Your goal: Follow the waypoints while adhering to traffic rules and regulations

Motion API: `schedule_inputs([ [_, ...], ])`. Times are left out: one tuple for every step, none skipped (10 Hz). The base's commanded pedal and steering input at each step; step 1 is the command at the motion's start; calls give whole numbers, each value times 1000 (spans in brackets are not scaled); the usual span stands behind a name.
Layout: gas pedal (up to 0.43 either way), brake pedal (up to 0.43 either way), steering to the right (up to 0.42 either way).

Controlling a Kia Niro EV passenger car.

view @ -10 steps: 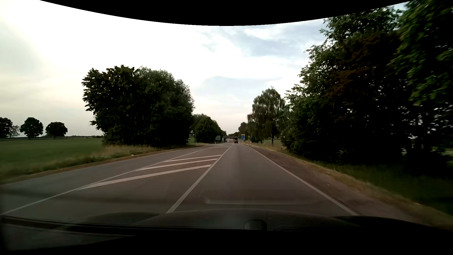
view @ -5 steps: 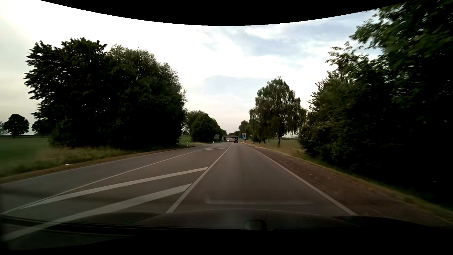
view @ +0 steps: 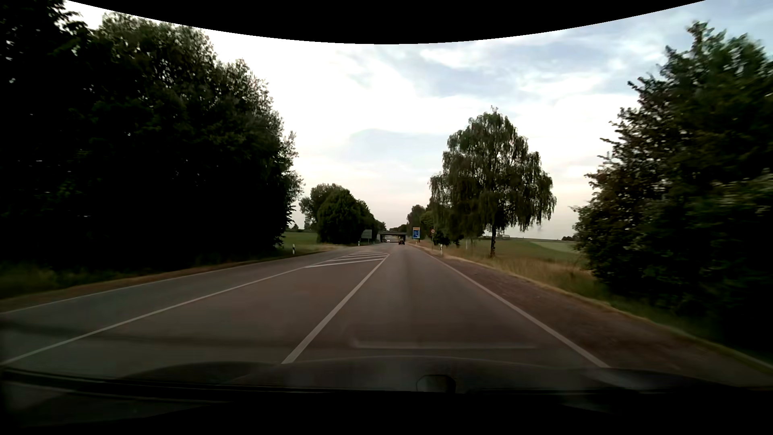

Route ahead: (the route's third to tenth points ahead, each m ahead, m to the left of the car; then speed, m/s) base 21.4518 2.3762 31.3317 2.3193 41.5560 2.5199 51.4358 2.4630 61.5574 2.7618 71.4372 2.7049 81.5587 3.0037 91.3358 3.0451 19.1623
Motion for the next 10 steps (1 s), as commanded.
schedule_inputs([
  [248, 6, -1],
  [240, 6, -1],
  [228, 6, -1],
  [228, 6, -1],
  [220, 6, -1],
  [220, 6, -1],
  [220, 6, -1],
  [220, 6, -1],
  [220, 6, -1],
  [220, 6, -1],
])
